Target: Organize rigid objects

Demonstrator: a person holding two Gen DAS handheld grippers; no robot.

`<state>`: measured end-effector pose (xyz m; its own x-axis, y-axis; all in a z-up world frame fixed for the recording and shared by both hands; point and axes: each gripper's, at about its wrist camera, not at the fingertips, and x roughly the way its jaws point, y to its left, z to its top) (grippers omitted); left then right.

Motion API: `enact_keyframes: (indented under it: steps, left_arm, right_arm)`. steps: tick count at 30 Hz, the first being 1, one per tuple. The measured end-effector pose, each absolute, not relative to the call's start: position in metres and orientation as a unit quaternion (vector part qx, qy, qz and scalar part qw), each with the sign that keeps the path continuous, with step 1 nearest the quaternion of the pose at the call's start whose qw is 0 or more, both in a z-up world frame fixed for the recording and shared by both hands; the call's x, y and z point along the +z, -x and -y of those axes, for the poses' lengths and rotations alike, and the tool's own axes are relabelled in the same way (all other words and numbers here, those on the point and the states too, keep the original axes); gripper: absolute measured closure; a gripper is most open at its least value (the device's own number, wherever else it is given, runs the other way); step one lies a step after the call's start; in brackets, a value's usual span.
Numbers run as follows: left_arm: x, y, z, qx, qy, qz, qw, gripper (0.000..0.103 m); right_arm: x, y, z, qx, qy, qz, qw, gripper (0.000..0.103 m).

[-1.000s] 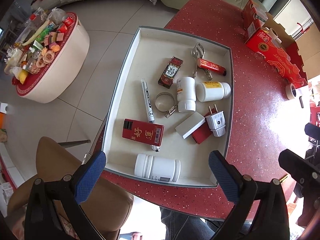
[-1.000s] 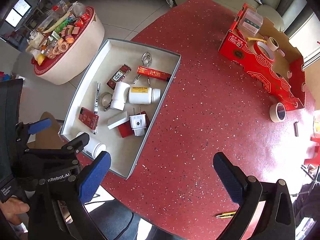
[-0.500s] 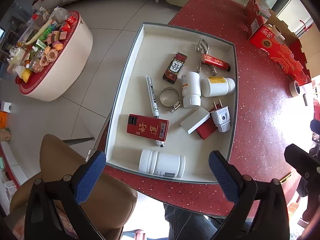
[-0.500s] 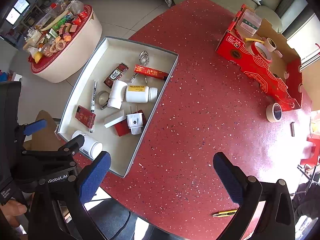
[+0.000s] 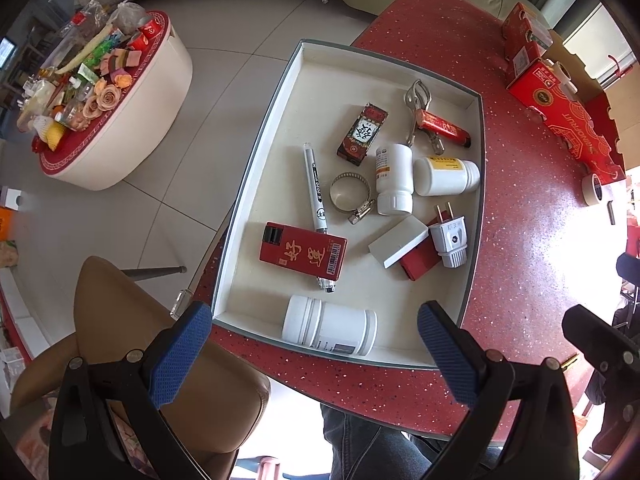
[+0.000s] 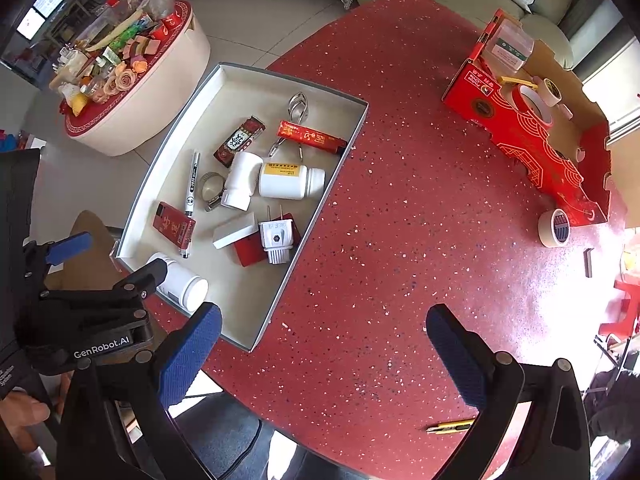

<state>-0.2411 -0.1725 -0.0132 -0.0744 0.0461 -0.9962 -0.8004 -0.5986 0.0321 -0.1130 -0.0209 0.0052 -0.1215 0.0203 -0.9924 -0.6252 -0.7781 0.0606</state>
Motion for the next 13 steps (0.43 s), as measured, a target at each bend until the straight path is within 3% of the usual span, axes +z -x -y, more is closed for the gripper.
enact_keyframes:
  steps: [13]
  left_arm:
    - [-0.013, 0.246, 0.178, 0.669, 0.601, -0.305, 0.314, 0.0]
  right_arm:
    - [0.006, 0.13, 0.023, 0.715, 0.628, -0.221, 0.216, 0.0]
